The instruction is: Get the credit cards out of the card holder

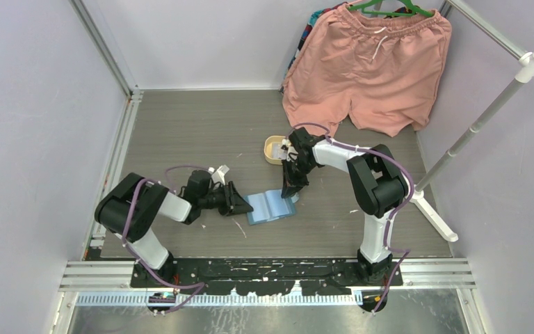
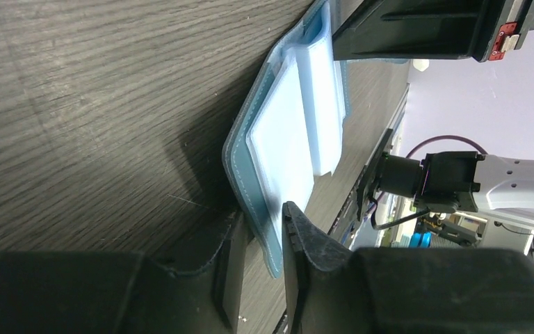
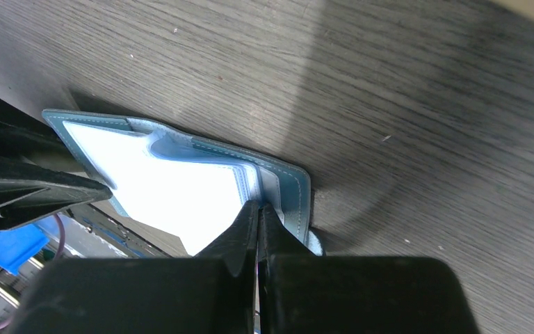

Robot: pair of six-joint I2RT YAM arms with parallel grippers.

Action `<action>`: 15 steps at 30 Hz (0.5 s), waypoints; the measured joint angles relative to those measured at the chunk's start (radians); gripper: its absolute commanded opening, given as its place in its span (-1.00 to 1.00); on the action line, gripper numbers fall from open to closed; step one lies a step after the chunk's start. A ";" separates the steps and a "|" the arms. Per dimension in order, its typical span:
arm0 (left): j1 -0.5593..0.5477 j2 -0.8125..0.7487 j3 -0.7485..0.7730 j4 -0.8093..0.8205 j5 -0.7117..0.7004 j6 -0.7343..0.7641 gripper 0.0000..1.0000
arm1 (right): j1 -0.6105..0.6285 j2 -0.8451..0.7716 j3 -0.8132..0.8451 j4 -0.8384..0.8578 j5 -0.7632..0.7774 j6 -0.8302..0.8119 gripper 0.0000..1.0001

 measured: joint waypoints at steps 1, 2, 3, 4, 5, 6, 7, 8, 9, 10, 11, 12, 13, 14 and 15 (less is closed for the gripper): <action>0.000 0.000 0.000 0.000 0.000 0.000 -0.55 | 0.000 0.000 0.000 0.000 0.000 0.000 -0.98; 0.000 0.000 -0.001 0.000 -0.002 0.001 -0.59 | 0.000 0.000 0.000 0.000 0.000 0.000 -0.98; 0.000 0.000 -0.003 0.001 -0.004 0.000 -0.61 | 0.000 0.000 0.000 0.000 0.000 0.000 -0.98; 0.000 0.000 -0.005 0.003 -0.009 -0.002 -0.63 | 0.000 0.000 0.000 0.000 0.000 0.000 -0.98; 0.000 0.000 -0.009 0.008 -0.011 -0.004 -0.65 | 0.000 0.000 0.000 0.000 0.000 0.000 -0.98; 0.000 0.000 -0.014 0.016 -0.016 -0.008 -0.65 | 0.000 0.000 0.000 0.000 0.000 0.000 -0.98; 0.001 0.000 -0.019 0.023 -0.018 -0.013 -0.65 | 0.000 0.001 0.000 0.001 -0.001 0.000 -0.98; 0.002 0.000 -0.024 0.030 -0.020 -0.016 -0.65 | 0.000 0.001 0.000 0.001 -0.001 0.000 -0.98; 0.005 0.000 -0.028 0.035 -0.021 -0.018 -0.65 | 0.000 0.001 0.000 0.001 -0.002 0.000 -0.98; 0.008 0.000 -0.032 0.041 -0.021 -0.020 -0.65 | 0.000 0.001 0.000 0.001 -0.002 0.000 -0.98; 0.010 0.000 -0.035 0.045 -0.021 -0.020 -0.65 | 0.000 0.001 -0.001 0.002 -0.002 0.000 -0.98; 0.013 0.000 -0.037 0.047 -0.020 -0.020 -0.64 | 0.000 0.001 -0.001 0.002 -0.003 0.000 -0.98; 0.016 -0.001 -0.038 0.047 -0.019 -0.020 -0.63 | -0.001 0.001 -0.002 0.003 -0.004 0.000 -0.98; 0.017 -0.003 -0.039 0.047 -0.019 -0.020 -0.62 | -0.001 0.001 -0.002 0.003 -0.005 0.000 -0.98; 0.018 -0.005 -0.041 0.047 -0.019 -0.020 -0.61 | -0.002 0.001 -0.002 0.003 -0.006 0.000 -0.98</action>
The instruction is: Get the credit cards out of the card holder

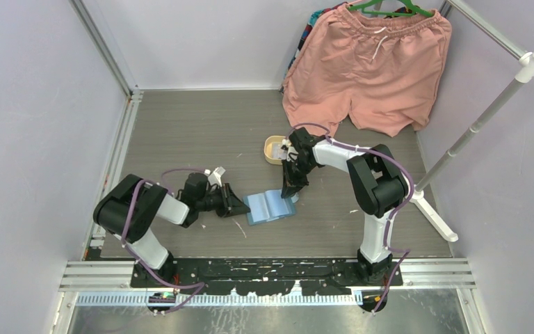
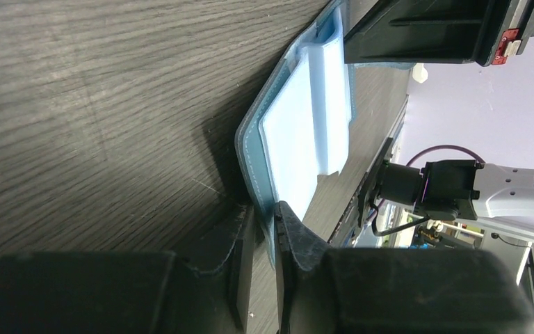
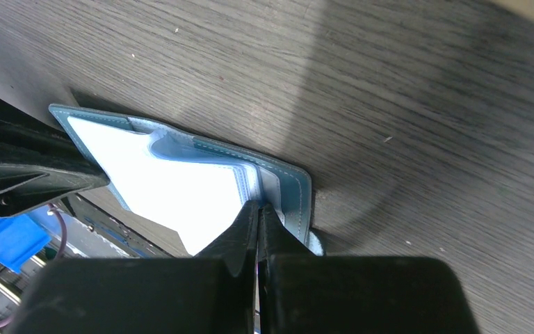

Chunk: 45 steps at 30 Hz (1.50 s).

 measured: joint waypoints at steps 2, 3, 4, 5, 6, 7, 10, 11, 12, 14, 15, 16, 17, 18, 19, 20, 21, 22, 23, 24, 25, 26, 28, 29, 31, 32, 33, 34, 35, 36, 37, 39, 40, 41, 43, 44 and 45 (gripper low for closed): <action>0.004 -0.006 -0.005 0.000 -0.001 0.000 -0.61 | 0.000 0.000 -0.001 0.001 -0.001 0.000 -0.98; 0.006 -0.009 -0.008 0.000 -0.002 0.000 -0.61 | 0.000 0.000 -0.001 0.002 -0.002 0.000 -0.98; 0.008 -0.011 -0.010 0.001 -0.002 0.000 -0.61 | 0.000 0.000 -0.002 0.003 -0.002 0.000 -0.98; 0.009 -0.011 -0.011 0.002 -0.002 0.000 -0.63 | 0.000 0.000 -0.002 0.003 -0.003 0.000 -0.98; 0.009 -0.011 -0.012 0.005 -0.001 0.000 -0.65 | 0.000 0.000 -0.003 0.004 -0.004 0.000 -0.98; 0.009 -0.011 -0.013 0.006 -0.002 0.000 -0.66 | -0.001 0.000 -0.003 0.005 -0.005 0.000 -0.98; 0.010 -0.008 -0.017 0.017 -0.004 -0.001 -0.67 | -0.002 0.000 -0.005 0.008 -0.009 0.000 -0.98; 0.010 -0.003 -0.019 0.027 -0.003 -0.003 -0.68 | -0.003 0.000 -0.005 0.008 -0.010 0.000 -0.98; 0.010 0.002 -0.020 0.037 -0.002 -0.007 -0.67 | -0.003 0.000 -0.005 0.008 -0.010 0.000 -0.98; 0.010 0.018 -0.024 0.067 0.002 -0.022 -0.64 | -0.003 0.000 -0.006 0.008 -0.010 0.000 -0.98; 0.010 0.029 -0.026 0.087 0.006 -0.030 -0.62 | -0.003 0.000 -0.006 0.010 -0.011 0.000 -0.98; 0.010 0.037 -0.027 0.104 0.009 -0.039 -0.60 | -0.003 0.000 -0.007 0.010 -0.011 0.000 -0.98; 0.010 0.050 -0.029 0.128 0.012 -0.049 -0.60 | -0.003 0.000 -0.007 0.010 -0.013 0.000 -0.98; 0.010 0.064 -0.029 0.153 0.015 -0.058 -0.64 | -0.003 0.000 -0.007 0.011 -0.013 0.000 -0.98; 0.010 0.080 -0.030 0.181 0.018 -0.072 -0.74 | -0.004 0.000 -0.008 0.012 -0.014 0.000 -0.98; 0.010 0.094 -0.032 0.207 0.019 -0.081 -0.90 | -0.004 0.000 -0.009 0.013 -0.016 0.000 -0.98; 0.010 0.104 -0.035 0.225 0.019 -0.091 -0.99 | -0.004 0.000 -0.009 0.013 -0.017 0.000 -0.98; 0.010 0.117 -0.040 0.246 0.018 -0.099 -1.00 | -0.004 0.000 -0.010 0.014 -0.017 0.000 -0.98; 0.010 0.127 -0.046 0.267 0.018 -0.109 -1.00 | -0.004 0.000 -0.010 0.014 -0.017 0.000 -0.98; 0.011 0.136 -0.051 0.289 0.018 -0.117 -1.00 | -0.004 0.000 -0.010 0.014 -0.018 0.000 -0.98; 0.011 0.142 -0.055 0.304 0.018 -0.124 -1.00 | -0.004 0.000 -0.010 0.014 -0.018 0.000 -0.98; 0.011 0.148 -0.058 0.317 0.018 -0.129 -1.00 | -0.004 0.000 -0.010 0.015 -0.018 0.000 -0.98; 0.011 0.152 -0.061 0.331 0.017 -0.132 -1.00 | -0.004 0.000 -0.011 0.015 -0.018 0.000 -0.97; 0.011 0.154 -0.063 0.336 0.017 -0.133 -1.00 | -0.004 0.000 -0.011 0.016 -0.019 0.000 -0.98; 0.011 0.154 -0.065 0.341 0.014 -0.134 -1.00 | -0.005 0.000 -0.011 0.016 -0.020 0.000 -0.98; 0.011 0.154 -0.066 0.343 0.013 -0.134 -1.00 | -0.005 0.000 -0.012 0.018 -0.021 0.001 -0.98; 0.011 0.154 -0.067 0.344 0.011 -0.134 -1.00 | -0.005 -0.005 -0.016 0.023 -0.021 0.002 -0.98; 0.011 0.154 -0.067 0.344 0.010 -0.133 -1.00 | -0.005 -0.011 -0.024 0.031 -0.021 0.004 -0.98; 0.011 0.154 -0.067 0.344 0.010 -0.132 -1.00 | -0.002 -0.022 -0.035 0.043 -0.015 0.008 -0.93; 0.011 0.154 -0.067 0.344 0.010 -0.130 -1.00 | 0.005 -0.034 -0.045 0.054 -0.002 0.016 -0.80; 0.011 0.153 -0.067 0.343 0.010 -0.127 -1.00 | 0.016 -0.045 -0.048 0.057 0.020 0.021 -0.58; 0.011 0.153 -0.066 0.341 0.010 -0.124 -1.00 | 0.055 -0.066 -0.050 0.056 0.073 0.042 -0.16; 0.011 0.151 -0.065 0.338 0.010 -0.122 -1.00 | 0.075 -0.074 -0.049 0.057 0.091 0.055 0.02; 0.011 0.148 -0.064 0.332 0.010 -0.119 -1.00 | 0.107 -0.086 -0.046 0.056 0.119 0.066 0.17; 0.011 0.140 -0.062 0.318 0.009 -0.111 -1.00 | 0.178 -0.100 -0.023 0.049 0.169 0.089 0.21; 0.011 0.136 -0.061 0.311 0.009 -0.105 -1.00 | 0.216 -0.101 0.002 0.040 0.200 0.097 0.23; 0.011 0.132 -0.061 0.303 0.009 -0.100 -1.00 | 0.253 -0.100 0.031 0.035 0.230 0.106 0.24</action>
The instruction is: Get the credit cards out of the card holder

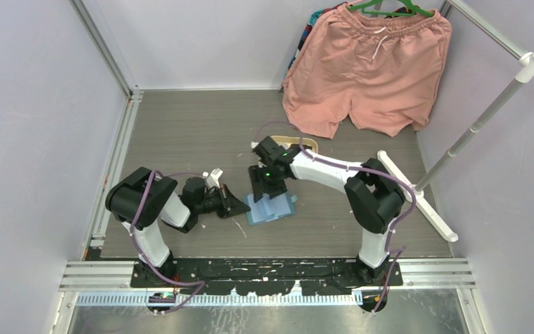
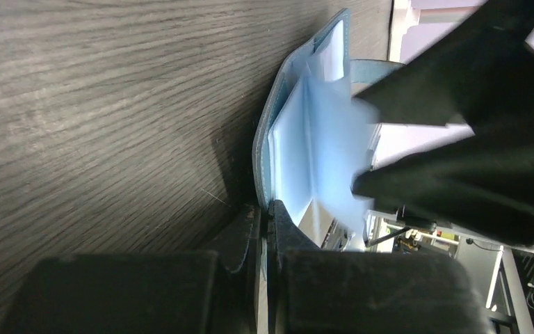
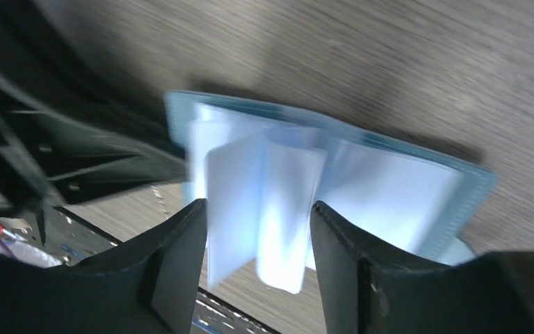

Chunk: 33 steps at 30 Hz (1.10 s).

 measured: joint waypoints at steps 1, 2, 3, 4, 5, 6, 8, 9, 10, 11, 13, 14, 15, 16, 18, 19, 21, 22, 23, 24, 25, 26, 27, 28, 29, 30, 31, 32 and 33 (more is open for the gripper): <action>0.000 -0.003 0.000 -0.006 0.000 0.002 -1.00 | 0.032 0.004 0.032 -0.007 0.036 0.011 0.26; 0.000 -0.006 0.000 -0.011 0.000 0.005 -1.00 | 0.057 0.008 0.058 -0.014 0.067 0.019 0.28; 0.000 -0.009 0.001 -0.016 -0.001 0.006 -1.00 | 0.085 0.012 0.089 -0.021 0.114 0.029 0.29; 0.000 -0.012 0.002 -0.022 -0.003 0.009 -1.00 | 0.109 0.015 0.114 -0.026 0.165 0.038 0.31; 0.000 -0.015 0.002 -0.025 -0.004 0.011 -1.00 | 0.126 0.015 0.132 -0.032 0.215 0.047 0.34; 0.000 -0.016 0.002 -0.028 -0.004 0.013 -1.00 | 0.135 0.015 0.142 -0.037 0.256 0.055 0.39; 0.000 -0.022 0.002 -0.035 -0.006 0.019 -1.00 | 0.140 0.007 0.145 -0.047 0.359 0.075 0.48; 0.000 -0.026 0.002 -0.040 -0.007 0.022 -1.00 | 0.138 -0.003 0.140 -0.055 0.410 0.081 0.50; 0.000 -0.029 0.002 -0.045 -0.008 0.025 -1.00 | 0.134 -0.019 0.129 -0.060 0.456 0.086 0.52; 0.000 -0.031 0.002 -0.048 -0.008 0.027 -1.00 | 0.131 -0.038 0.119 -0.064 0.486 0.086 0.52; 0.000 -0.034 0.002 -0.055 -0.008 0.029 -1.00 | 0.124 -0.088 0.105 -0.076 0.528 0.086 0.53; 0.000 -0.037 0.004 -0.061 -0.008 0.031 -1.00 | 0.119 -0.108 0.106 -0.076 0.533 0.086 0.53; 0.000 -0.040 0.006 -0.069 -0.008 0.034 -1.00 | 0.119 -0.120 0.114 -0.078 0.533 0.085 0.53; 0.000 -0.042 0.008 -0.076 -0.008 0.036 -1.00 | 0.121 -0.121 0.124 -0.079 0.533 0.085 0.53; 0.000 -0.048 0.013 -0.092 -0.008 0.046 -1.00 | 0.137 -0.097 0.158 -0.077 0.528 0.085 0.53; 0.000 -0.054 0.016 -0.105 -0.008 0.052 -1.00 | 0.149 -0.075 0.173 -0.076 0.523 0.085 0.54; 0.000 -0.065 0.018 -0.127 -0.011 0.059 -1.00 | 0.173 -0.024 0.196 -0.070 0.514 0.085 0.54; 0.000 -0.072 0.018 -0.137 -0.014 0.063 -1.00 | 0.188 0.010 0.203 -0.064 0.505 0.086 0.54; 0.000 -0.080 0.018 -0.148 -0.017 0.068 -1.00 | 0.194 0.043 0.203 -0.062 0.496 0.086 0.54; 0.000 -0.090 0.018 -0.162 -0.020 0.076 -1.00 | 0.206 0.064 0.203 -0.066 0.489 0.087 0.54; 0.000 -0.097 0.018 -0.172 -0.023 0.080 -1.00 | 0.212 0.079 0.203 -0.068 0.483 0.087 0.54; 0.000 -0.104 0.018 -0.182 -0.026 0.083 -1.00 | 0.219 0.098 0.203 -0.071 0.477 0.087 0.54; 0.000 -0.109 0.018 -0.191 -0.027 0.085 -1.00 | 0.222 0.111 0.203 -0.073 0.472 0.088 0.55; 0.000 -0.112 0.019 -0.198 -0.030 0.087 -1.00 | 0.223 0.119 0.203 -0.076 0.469 0.088 0.54; 0.000 -0.115 0.020 -0.204 -0.031 0.089 -1.00 | 0.223 0.122 0.203 -0.080 0.468 0.088 0.54; 0.000 -0.116 0.021 -0.209 -0.031 0.090 -1.00 | 0.223 0.123 0.203 -0.084 0.468 0.087 0.55; 0.000 -0.117 0.023 -0.214 -0.031 0.091 -1.00 | 0.223 0.123 0.205 -0.089 0.470 0.087 0.55; 0.000 -0.119 0.024 -0.217 -0.031 0.092 -1.00 | 0.223 0.123 0.208 -0.092 0.471 0.087 0.55; 0.000 -0.119 0.026 -0.219 -0.031 0.096 -1.00 | 0.224 0.125 0.213 -0.094 0.474 0.086 0.55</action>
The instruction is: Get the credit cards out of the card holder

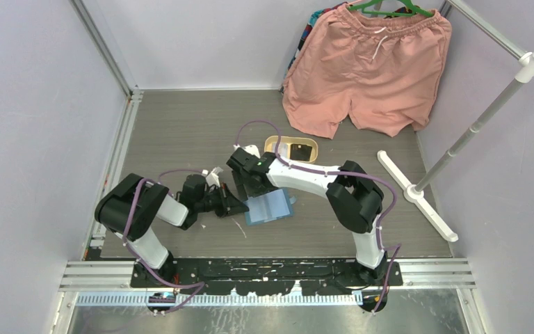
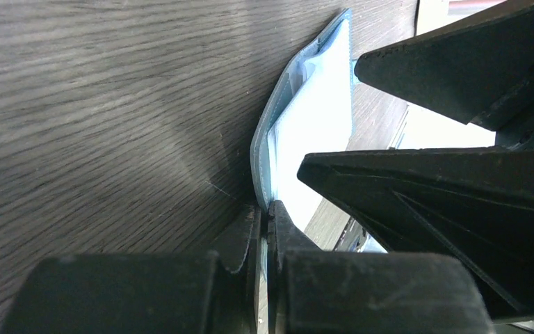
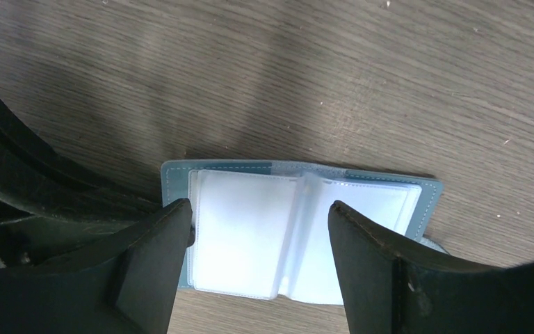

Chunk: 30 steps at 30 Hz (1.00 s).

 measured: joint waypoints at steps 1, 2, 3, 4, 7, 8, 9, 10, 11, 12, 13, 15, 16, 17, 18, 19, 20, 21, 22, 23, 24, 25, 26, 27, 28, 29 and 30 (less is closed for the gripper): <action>0.000 -0.001 0.001 -0.003 0.000 0.003 -1.00 | 0.001 0.002 0.004 -0.001 0.003 0.000 0.55; 0.000 -0.002 0.002 -0.005 0.000 0.004 -1.00 | 0.002 0.006 0.007 -0.002 0.006 -0.001 0.55; 0.000 -0.002 0.003 -0.008 0.001 0.006 -1.00 | 0.002 0.011 0.011 -0.005 0.009 -0.001 0.55; 0.000 -0.002 0.004 -0.010 0.001 0.006 -1.00 | 0.003 0.018 0.014 -0.007 0.012 -0.002 0.55; 0.000 -0.002 0.008 -0.016 0.001 0.009 -1.00 | 0.012 0.045 0.017 -0.014 0.024 -0.005 0.55; 0.000 -0.002 0.009 -0.019 0.001 0.007 -1.00 | 0.015 0.051 0.017 -0.016 0.029 -0.005 0.55; 0.000 -0.002 0.010 -0.021 0.002 0.006 -1.00 | 0.017 0.051 0.019 -0.019 0.032 -0.008 0.56; 0.000 -0.002 0.010 -0.020 0.002 0.007 -1.00 | 0.018 0.051 0.023 -0.023 0.035 -0.008 0.55; 0.000 -0.002 0.010 -0.021 0.002 0.007 -1.00 | 0.020 0.051 0.023 -0.024 0.040 -0.009 0.55; 0.000 -0.002 0.010 -0.021 0.002 0.007 -1.00 | 0.020 0.051 0.023 -0.024 0.042 -0.009 0.56; 0.000 -0.002 0.010 -0.021 0.002 0.007 -1.00 | 0.021 0.051 0.023 -0.025 0.044 -0.009 0.56; 0.000 -0.002 0.010 -0.022 0.002 0.007 -1.00 | 0.022 0.051 0.023 -0.026 0.048 -0.009 0.56; 0.000 -0.004 0.010 -0.024 0.001 0.007 -1.00 | 0.023 0.051 0.023 -0.026 0.052 -0.009 0.56; 0.000 -0.006 0.010 -0.027 -0.001 0.008 -1.00 | 0.024 0.051 0.020 -0.025 0.056 -0.009 0.56; 0.000 -0.008 0.011 -0.032 -0.003 0.009 -1.00 | 0.025 0.049 0.015 -0.023 0.063 -0.009 0.57; 0.000 -0.009 0.012 -0.035 -0.003 0.010 -1.00 | 0.025 0.045 0.008 -0.021 0.068 -0.009 0.57; 0.000 -0.011 0.014 -0.042 -0.004 0.010 -1.00 | 0.025 0.038 -0.005 -0.020 0.076 -0.009 0.57; 0.000 -0.013 0.015 -0.046 -0.005 0.011 -1.00 | 0.025 0.029 -0.020 -0.020 0.082 -0.008 0.57; 0.000 -0.014 0.015 -0.049 -0.006 0.012 -1.00 | 0.025 0.023 -0.032 -0.021 0.085 -0.008 0.59; 0.000 -0.015 0.015 -0.050 -0.007 0.013 -1.00 | 0.025 0.015 -0.045 -0.020 0.089 -0.007 0.60; 0.000 -0.016 0.015 -0.050 -0.007 0.014 -1.00 | 0.025 0.007 -0.059 -0.021 0.096 -0.007 0.61; 0.000 -0.016 0.015 -0.051 -0.008 0.014 -1.00 | 0.026 0.002 -0.070 -0.021 0.101 -0.007 0.61; 0.000 -0.017 0.015 -0.051 -0.009 0.014 -1.00 | 0.026 -0.006 -0.080 -0.021 0.106 -0.007 0.61; 0.000 -0.018 0.015 -0.053 -0.010 0.014 -1.00 | 0.025 -0.014 -0.092 -0.021 0.110 -0.007 0.61; -0.001 -0.018 0.015 -0.053 -0.010 0.015 -1.00 | 0.025 -0.019 -0.102 -0.022 0.114 -0.006 0.61; -0.001 -0.019 0.015 -0.054 -0.011 0.015 -1.00 | 0.024 -0.026 -0.111 -0.021 0.118 -0.005 0.61; -0.001 -0.019 0.015 -0.054 -0.011 0.015 -1.00 | 0.023 -0.031 -0.120 -0.021 0.121 -0.005 0.61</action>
